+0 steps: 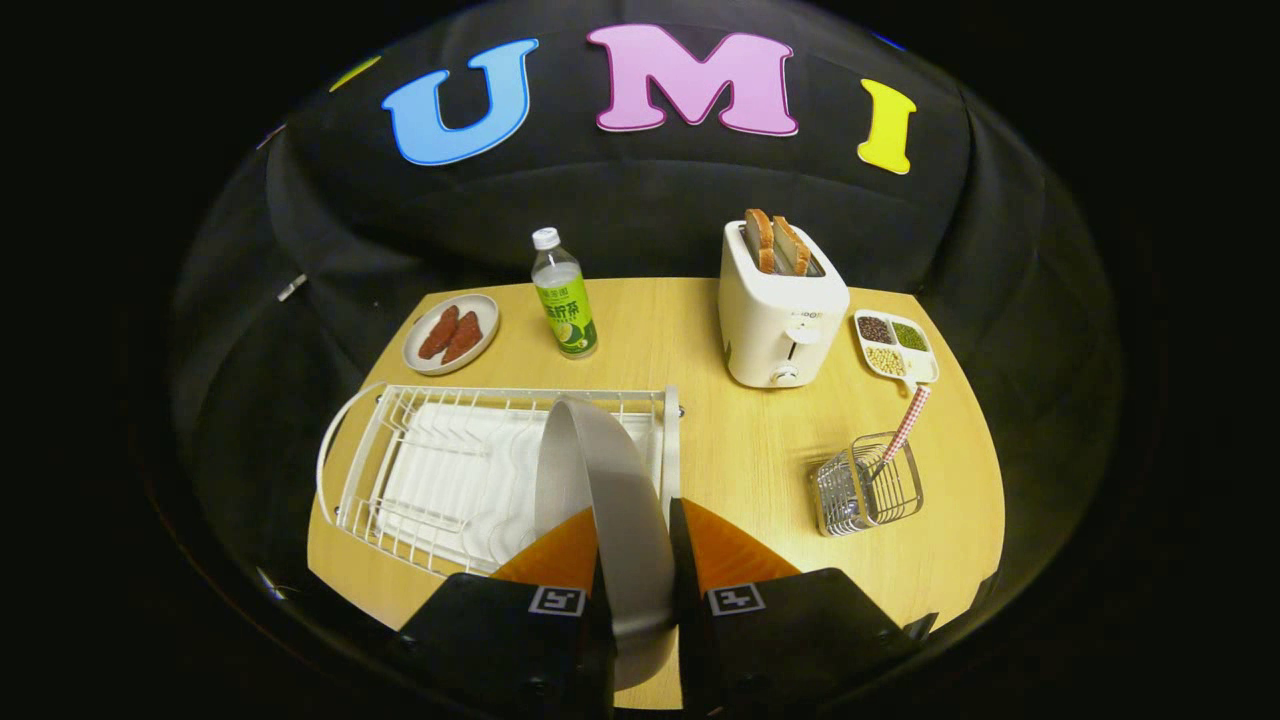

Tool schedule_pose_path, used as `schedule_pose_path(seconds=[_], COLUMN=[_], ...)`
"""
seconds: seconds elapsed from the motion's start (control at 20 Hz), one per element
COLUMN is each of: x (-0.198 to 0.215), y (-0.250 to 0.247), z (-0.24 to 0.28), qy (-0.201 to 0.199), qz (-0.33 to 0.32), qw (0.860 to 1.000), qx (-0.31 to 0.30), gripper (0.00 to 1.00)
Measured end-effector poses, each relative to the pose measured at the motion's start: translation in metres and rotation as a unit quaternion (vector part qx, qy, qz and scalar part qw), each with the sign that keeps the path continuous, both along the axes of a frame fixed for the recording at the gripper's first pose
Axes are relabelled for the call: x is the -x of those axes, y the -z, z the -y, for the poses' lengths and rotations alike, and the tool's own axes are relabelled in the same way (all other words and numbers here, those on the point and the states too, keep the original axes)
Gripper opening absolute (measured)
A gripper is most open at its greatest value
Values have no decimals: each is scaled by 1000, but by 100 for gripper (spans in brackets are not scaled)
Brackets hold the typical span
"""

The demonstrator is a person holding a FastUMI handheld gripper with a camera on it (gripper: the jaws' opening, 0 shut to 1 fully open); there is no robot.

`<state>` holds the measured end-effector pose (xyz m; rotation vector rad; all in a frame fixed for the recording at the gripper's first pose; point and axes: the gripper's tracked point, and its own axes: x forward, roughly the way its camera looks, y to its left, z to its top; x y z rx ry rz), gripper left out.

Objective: Take the plate from the dish rack, then take the spoon from the basket and place it into the plate.

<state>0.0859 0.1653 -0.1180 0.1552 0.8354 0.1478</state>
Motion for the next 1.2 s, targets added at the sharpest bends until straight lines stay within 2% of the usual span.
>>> schedule_pose_path(seconds=[0.15, 0.3, 0.55, 0.75, 1.05, 1.2], x=[26, 56, 108, 138, 130, 112], y=[-27, -42, -33, -7, 56, 92], z=[3, 24, 83, 132, 174, 176], qy=[-15, -29, -5, 20, 15, -11], qz=[11, 17, -5, -35, -65, -81], qw=[998, 995, 994, 990, 984, 984], qx=[-60, -89, -113, -138, -164, -158], gripper=[29, 29, 29, 29, 29, 29])
